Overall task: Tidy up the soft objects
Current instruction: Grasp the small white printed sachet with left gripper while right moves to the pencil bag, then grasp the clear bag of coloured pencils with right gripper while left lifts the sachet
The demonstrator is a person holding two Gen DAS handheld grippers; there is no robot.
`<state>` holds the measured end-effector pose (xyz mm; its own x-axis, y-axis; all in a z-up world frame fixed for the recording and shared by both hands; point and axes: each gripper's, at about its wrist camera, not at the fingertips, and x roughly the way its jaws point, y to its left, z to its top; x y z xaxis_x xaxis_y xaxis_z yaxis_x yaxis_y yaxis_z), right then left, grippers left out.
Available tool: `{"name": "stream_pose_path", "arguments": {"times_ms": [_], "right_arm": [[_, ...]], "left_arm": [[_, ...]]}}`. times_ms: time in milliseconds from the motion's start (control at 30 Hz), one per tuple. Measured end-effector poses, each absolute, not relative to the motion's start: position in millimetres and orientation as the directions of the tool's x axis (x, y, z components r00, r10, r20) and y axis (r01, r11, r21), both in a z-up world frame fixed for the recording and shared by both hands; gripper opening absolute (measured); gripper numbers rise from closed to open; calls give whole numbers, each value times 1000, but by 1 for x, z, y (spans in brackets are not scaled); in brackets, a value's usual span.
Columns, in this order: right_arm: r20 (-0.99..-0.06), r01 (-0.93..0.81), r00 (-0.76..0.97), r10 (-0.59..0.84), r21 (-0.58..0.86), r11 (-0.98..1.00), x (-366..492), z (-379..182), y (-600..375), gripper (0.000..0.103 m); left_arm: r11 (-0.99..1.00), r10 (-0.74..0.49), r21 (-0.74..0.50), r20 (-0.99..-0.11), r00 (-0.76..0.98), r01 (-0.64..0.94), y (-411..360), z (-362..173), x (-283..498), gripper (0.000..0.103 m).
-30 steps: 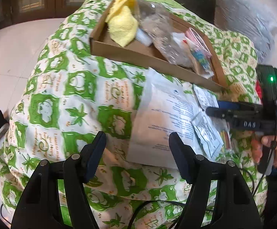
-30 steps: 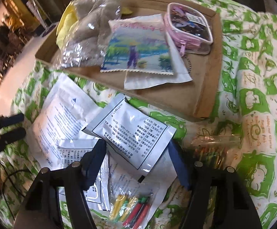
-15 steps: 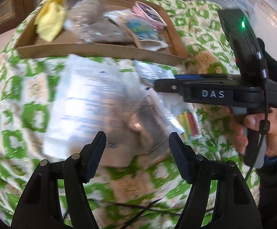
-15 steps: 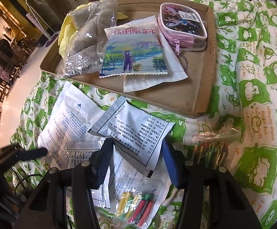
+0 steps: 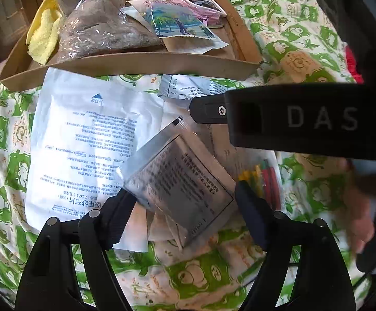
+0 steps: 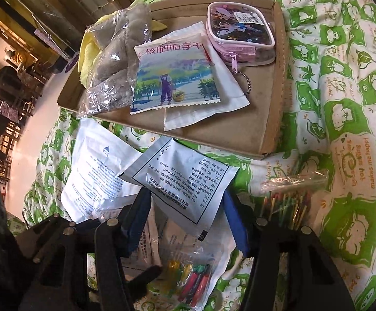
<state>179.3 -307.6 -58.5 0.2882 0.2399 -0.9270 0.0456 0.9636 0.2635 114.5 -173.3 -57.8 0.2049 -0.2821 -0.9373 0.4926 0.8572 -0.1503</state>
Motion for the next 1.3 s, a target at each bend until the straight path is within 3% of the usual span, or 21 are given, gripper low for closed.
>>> {"name": "stream_pose_path", "arguments": {"times_ms": [67, 100, 167, 267, 533, 767, 1000, 1067, 1167, 1200, 1233, 1300], "right_arm": [[-927, 47, 289, 241, 265, 963, 179, -58, -309, 59], [-927, 47, 289, 240, 264, 963, 178, -57, -310, 59], [-927, 47, 290, 238, 263, 964, 177, -56, -310, 59], [-931, 63, 287, 227, 254, 965, 172, -52, -311, 59], [-960, 91, 229, 160, 184, 979, 124, -37, -299, 59], [-990, 107, 134, 33, 47, 993, 99, -51, -279, 59], [-986, 150, 159, 50, 74, 986, 103, -73, -288, 56], [-983, 142, 177, 50, 76, 987, 100, -70, -286, 50], [-979, 137, 201, 25, 54, 989, 100, -62, -280, 30], [-977, 138, 210, 21, 51, 989, 98, -59, -280, 22], [-976, 141, 217, 20, 52, 989, 96, -55, -281, 18], [-974, 145, 227, 19, 53, 988, 94, -46, -280, 16]], "left_arm": [[856, -283, -144, -934, 218, 497, -171, -57, 114, 75], [857, -279, -136, -933, 225, 497, -169, -57, 114, 69], [862, -279, -137, -932, 232, 488, -156, -53, 116, 46], [883, -273, -157, -939, 210, 443, -123, -51, 125, 34], [873, -347, -288, -934, 84, 394, -56, -56, 124, 34], [863, -337, -265, -936, 101, 430, -64, -53, 110, 35], [847, -319, -233, -942, 107, 478, -82, -61, 106, 58], [844, -295, -199, -948, 121, 498, -88, -63, 103, 59], [843, -290, -185, -947, 136, 506, -90, -63, 101, 58], [846, -292, -187, -946, 141, 499, -88, -62, 102, 54], [851, -292, -187, -945, 147, 490, -86, -62, 102, 42], [859, -315, -216, -938, 147, 464, -75, -60, 105, 33]]}}
